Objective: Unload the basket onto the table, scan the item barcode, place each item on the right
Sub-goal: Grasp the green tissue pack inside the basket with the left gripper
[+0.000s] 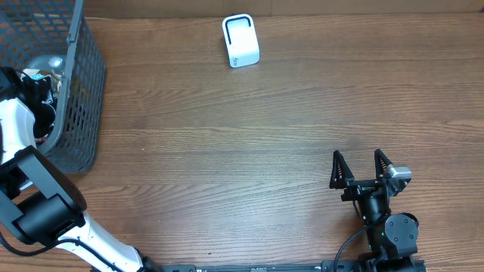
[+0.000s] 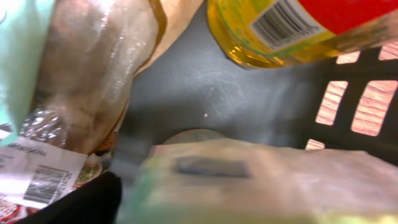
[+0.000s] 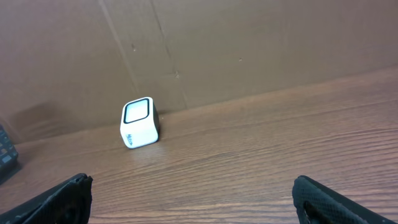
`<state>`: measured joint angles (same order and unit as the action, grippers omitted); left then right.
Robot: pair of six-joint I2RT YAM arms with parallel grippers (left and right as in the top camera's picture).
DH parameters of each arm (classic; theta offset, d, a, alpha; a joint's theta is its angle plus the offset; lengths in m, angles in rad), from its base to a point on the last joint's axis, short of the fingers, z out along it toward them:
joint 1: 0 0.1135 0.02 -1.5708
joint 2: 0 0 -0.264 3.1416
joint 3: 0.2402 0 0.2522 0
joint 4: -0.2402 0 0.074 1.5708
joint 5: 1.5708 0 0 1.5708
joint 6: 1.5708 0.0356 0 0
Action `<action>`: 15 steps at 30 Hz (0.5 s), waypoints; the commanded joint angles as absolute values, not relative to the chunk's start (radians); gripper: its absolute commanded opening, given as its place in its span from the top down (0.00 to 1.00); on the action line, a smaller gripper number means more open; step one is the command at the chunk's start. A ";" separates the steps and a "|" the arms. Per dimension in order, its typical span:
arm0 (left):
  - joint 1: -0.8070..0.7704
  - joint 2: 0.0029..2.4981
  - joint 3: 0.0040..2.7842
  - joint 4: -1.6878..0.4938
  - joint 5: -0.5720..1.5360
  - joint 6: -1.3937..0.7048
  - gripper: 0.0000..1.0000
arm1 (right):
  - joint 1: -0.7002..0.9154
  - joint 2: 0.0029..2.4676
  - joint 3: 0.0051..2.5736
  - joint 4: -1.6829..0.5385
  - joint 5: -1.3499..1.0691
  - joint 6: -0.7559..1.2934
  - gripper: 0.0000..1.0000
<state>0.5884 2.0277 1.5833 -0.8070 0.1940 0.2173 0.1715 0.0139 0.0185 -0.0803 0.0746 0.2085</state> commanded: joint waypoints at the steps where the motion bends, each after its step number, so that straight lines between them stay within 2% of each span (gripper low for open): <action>1: 0.575 2.042 1.574 -0.808 0.199 0.232 0.28 | 0.168 0.004 0.008 -0.077 0.069 0.204 0.00; 6: 0.576 2.032 1.611 -0.847 0.199 0.233 0.41 | 0.168 0.004 0.008 -0.077 0.069 0.204 0.00; 9: 0.576 2.015 1.661 -0.892 0.199 0.232 0.44 | 0.168 0.004 0.008 -0.077 0.069 0.204 0.00; 11: 0.576 1.993 1.725 -0.950 0.199 0.232 0.57 | 0.168 0.004 0.008 -0.077 0.069 0.204 0.00; 15: 0.576 1.951 1.811 -1.010 0.199 0.232 0.59 | 0.168 0.004 0.008 -0.077 0.069 0.204 0.00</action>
<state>0.5819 2.0254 1.7145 -0.9943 0.1905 0.2199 0.1715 0.0139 0.0185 -0.0799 0.0742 0.2089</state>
